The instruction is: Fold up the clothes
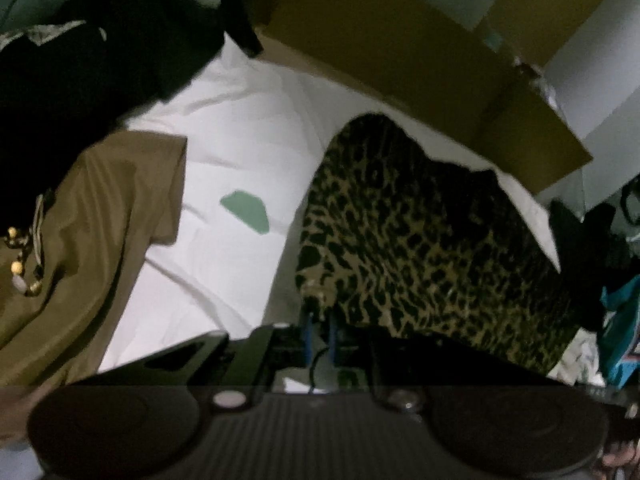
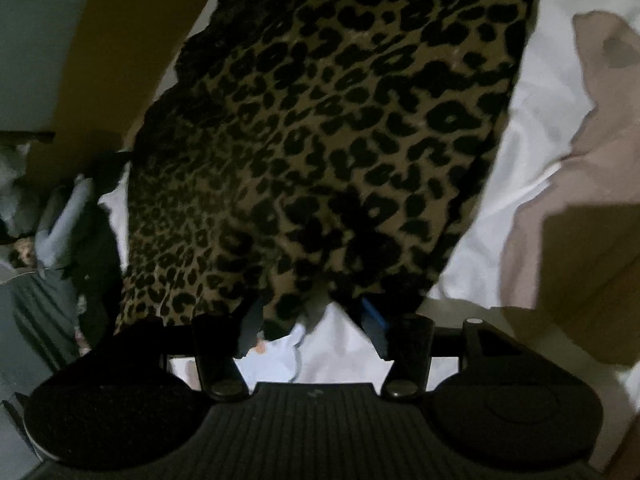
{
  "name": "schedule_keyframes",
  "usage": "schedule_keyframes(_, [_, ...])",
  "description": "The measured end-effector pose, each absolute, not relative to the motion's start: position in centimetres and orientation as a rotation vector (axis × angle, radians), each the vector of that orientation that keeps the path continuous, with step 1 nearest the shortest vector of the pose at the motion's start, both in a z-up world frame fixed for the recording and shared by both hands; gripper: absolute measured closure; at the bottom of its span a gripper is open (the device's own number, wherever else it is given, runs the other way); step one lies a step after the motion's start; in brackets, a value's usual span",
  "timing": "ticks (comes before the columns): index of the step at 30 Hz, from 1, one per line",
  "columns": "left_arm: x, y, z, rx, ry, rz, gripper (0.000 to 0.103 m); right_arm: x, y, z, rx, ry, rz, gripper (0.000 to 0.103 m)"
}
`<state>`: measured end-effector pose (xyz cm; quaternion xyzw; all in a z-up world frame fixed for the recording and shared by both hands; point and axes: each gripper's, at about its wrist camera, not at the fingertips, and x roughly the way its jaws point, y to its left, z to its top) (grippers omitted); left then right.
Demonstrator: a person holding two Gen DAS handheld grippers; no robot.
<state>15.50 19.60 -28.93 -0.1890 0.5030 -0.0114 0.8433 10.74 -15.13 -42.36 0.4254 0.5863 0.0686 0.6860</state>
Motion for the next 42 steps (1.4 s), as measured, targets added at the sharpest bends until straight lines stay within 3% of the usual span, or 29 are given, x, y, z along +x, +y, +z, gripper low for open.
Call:
schedule_keyframes(13, [16.2,20.0,-29.4,-0.418,1.057,-0.022,0.095,11.6,-11.1,-46.1,1.048,1.335,0.102,0.041])
schedule_keyframes(15, [16.3,19.9,-29.3,-0.415,1.055,-0.024,0.095,11.7,-11.3,-45.9,1.080,1.299,0.094,0.046])
schedule_keyframes(16, [16.3,19.9,-29.3,-0.415,1.053,-0.024,0.095,11.8,-11.4,-45.9,1.088,1.293,0.091,0.056])
schedule_keyframes(17, [16.3,19.8,-29.3,-0.419,1.052,-0.023,0.095,12.0,-11.6,-45.8,1.091,1.291,0.088,0.076])
schedule_keyframes(19, [16.4,19.7,-29.1,-0.421,1.048,-0.023,0.095,12.4,-11.8,-45.8,1.087,1.307,0.088,0.102])
schedule_keyframes(42, [16.7,17.3,-26.3,-0.332,1.105,-0.004,0.095,12.7,-16.1,-40.3,0.928,1.414,0.091,0.103])
